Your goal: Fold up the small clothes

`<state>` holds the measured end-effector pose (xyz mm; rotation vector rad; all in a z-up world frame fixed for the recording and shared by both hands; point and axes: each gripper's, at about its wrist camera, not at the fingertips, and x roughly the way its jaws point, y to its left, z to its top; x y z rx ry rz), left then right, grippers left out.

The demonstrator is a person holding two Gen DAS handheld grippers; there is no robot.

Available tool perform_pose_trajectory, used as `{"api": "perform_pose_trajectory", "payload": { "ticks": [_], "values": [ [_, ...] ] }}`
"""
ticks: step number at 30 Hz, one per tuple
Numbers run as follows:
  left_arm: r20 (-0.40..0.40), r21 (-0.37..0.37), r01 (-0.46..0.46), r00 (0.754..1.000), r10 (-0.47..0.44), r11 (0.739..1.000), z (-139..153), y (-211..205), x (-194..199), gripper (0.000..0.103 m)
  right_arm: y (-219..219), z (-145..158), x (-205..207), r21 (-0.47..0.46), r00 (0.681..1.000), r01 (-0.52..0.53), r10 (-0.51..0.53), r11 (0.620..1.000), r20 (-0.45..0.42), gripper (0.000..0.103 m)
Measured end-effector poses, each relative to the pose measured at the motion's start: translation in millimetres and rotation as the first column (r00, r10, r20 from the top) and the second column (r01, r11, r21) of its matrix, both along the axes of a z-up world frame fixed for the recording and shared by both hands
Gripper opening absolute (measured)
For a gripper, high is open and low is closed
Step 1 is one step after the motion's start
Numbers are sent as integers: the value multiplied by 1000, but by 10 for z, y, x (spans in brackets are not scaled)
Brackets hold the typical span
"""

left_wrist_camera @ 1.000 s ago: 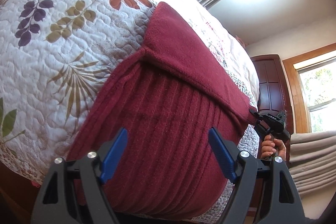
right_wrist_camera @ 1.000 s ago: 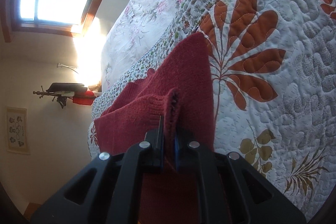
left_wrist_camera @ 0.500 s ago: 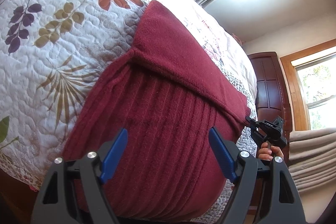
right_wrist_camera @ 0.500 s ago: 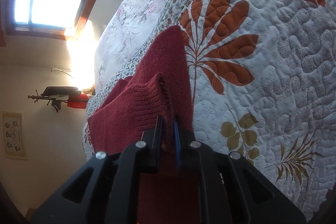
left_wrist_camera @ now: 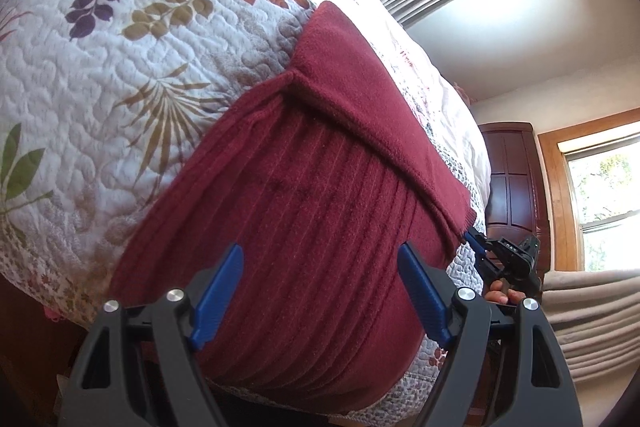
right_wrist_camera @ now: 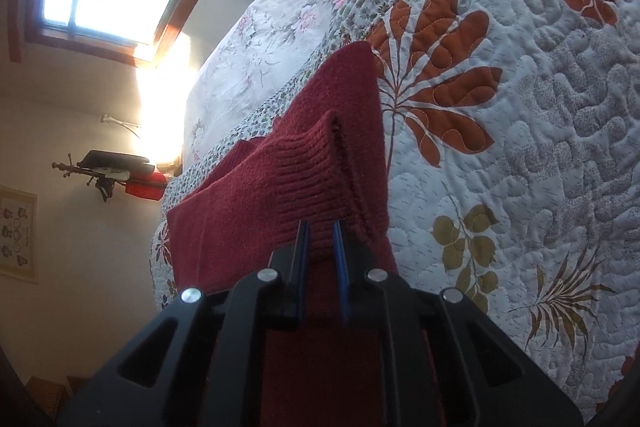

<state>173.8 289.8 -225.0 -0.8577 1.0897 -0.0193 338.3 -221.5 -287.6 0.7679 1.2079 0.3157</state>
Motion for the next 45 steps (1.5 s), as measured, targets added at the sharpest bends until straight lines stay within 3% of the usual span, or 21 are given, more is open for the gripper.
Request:
{"api": "perform_pose_trajectory", "payload": {
  "ticks": [2,8,13,18,23,32,34,36,38,40,41,45],
  "values": [
    [0,18,-28,1000,28,999,34,53,-167,83,-15,126,-137,-21,998,-38,39,999,41,36],
    [-37,80,-63,997,66,995,21,326,-657,87,-218,232,-806,1,988,-138,137,990,76,53],
    [-106,93,53,993,-44,994,-253,508,-799,89,-377,84,-1564,34,994,-110,110,993,24,67],
    [-183,63,228,960,-213,972,-755,555,-895,89,-381,-133,-2297,18,996,-21,22,1000,-85,69],
    [-201,8,343,920,-335,939,-1172,583,-954,89,-224,-224,-2857,-9,985,31,-32,999,-172,69],
    [-176,-101,453,868,-464,886,-1648,536,-946,87,184,-135,-3456,-51,972,63,-73,997,-223,69],
    [-160,-105,456,869,-467,884,-1672,532,-951,85,230,-88,-3509,-64,973,62,-75,996,-220,69],
    [-150,-131,446,874,-462,886,-1696,559,-947,71,245,-35,-3557,-70,974,71,-84,995,-210,69],
    [-139,-157,451,871,-471,879,-1694,561,-946,35,225,-13,-3606,-76,975,81,-94,994,-202,69],
    [-124,-176,456,869,-479,872,-1681,587,-931,16,197,-26,-3655,-70,974,94,-106,993,-201,69],
    [-117,-193,449,872,-475,873,-1670,614,-948,10,184,-44,-3676,-62,973,103,-114,993,-203,69],
    [-62,-313,397,898,-436,863,-1514,778,-1080,7,74,-196,-3767,-8,965,151,-149,989,-215,69]
  ]
}}
